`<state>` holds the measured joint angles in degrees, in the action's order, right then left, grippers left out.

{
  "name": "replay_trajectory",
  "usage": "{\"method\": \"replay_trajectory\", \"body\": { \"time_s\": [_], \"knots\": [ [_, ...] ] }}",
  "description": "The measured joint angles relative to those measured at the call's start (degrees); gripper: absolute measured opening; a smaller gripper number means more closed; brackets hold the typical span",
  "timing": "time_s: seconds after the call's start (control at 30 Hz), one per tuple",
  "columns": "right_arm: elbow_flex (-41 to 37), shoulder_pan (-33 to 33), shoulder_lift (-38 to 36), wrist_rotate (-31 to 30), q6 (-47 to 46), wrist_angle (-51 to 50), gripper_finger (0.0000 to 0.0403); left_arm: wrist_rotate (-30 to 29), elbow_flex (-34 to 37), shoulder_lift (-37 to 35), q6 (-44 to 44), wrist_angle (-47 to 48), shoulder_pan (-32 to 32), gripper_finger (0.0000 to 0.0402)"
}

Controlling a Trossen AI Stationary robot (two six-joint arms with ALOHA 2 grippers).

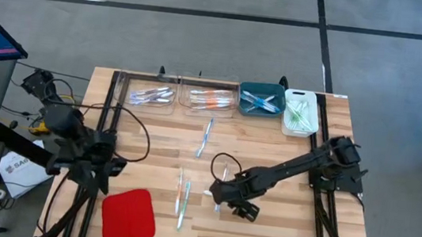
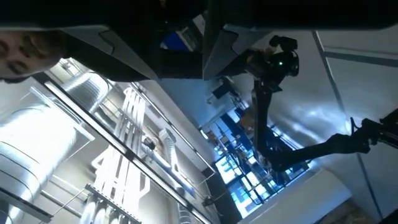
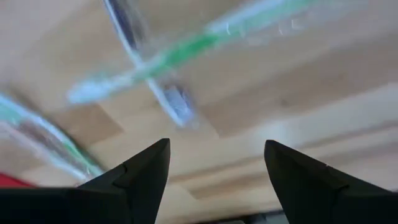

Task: Pick & Place Toothbrushes
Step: Put the green toothbrush into the white bin

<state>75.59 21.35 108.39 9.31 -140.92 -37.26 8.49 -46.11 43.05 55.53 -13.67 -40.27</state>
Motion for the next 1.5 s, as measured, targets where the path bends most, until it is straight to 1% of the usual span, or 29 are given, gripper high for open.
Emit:
{"method": "replay_trajectory", "body": {
  "time_s": [0.13,0.27,0.33,0.4,0.53,0.73,1.0,1.3,1.5],
  "knots": [
    [0.1,0.7,0.1,0.5,-0.6,-2.1,0.0256,0.0,0.0,0.1,0.0,0.3,-1.2,0.0108],
    [-0.1,-0.5,0.9,1.2,-0.5,-3.4,0.0256,0.0,0.0,0.1,0.0,0.6,-1.8,0.0108],
    [-1.1,-1.2,0.6,1.1,-0.3,-2.1,0.0256,0.0,0.0,0.1,0.0,0.8,-1.8,0.0108],
    [-2.2,-1.8,0.8,1.2,-0.2,-2.9,0.0256,0.0,0.0,0.1,0.0,0.9,-1.8,0.0108],
    [-2.9,-2.5,0.8,4.1,-0.1,-2.8,0.0256,0.1,0.0,0.1,0.0,1.1,-1.8,0.0108],
    [-3.2,-2.3,0.8,5.1,0.3,-4.9,0.0256,2.3,0.0,0.1,0.1,1.2,-1.8,0.0108],
    [-6.4,-2.3,0.8,10.1,-0.7,-3.3,0.0256,2.5,0.0,0.1,0.2,1.3,-1.8,0.0108],
    [-6.4,-3.2,0.8,10.4,-1.0,-8.8,0.0256,2.8,0.0,0.1,0.2,1.3,-1.8,0.0108],
    [-6.4,-4.2,0.8,10.0,-1.0,-9.9,0.0256,2.8,0.0,0.1,0.2,1.3,-1.8,0.0108]
  ]
}}
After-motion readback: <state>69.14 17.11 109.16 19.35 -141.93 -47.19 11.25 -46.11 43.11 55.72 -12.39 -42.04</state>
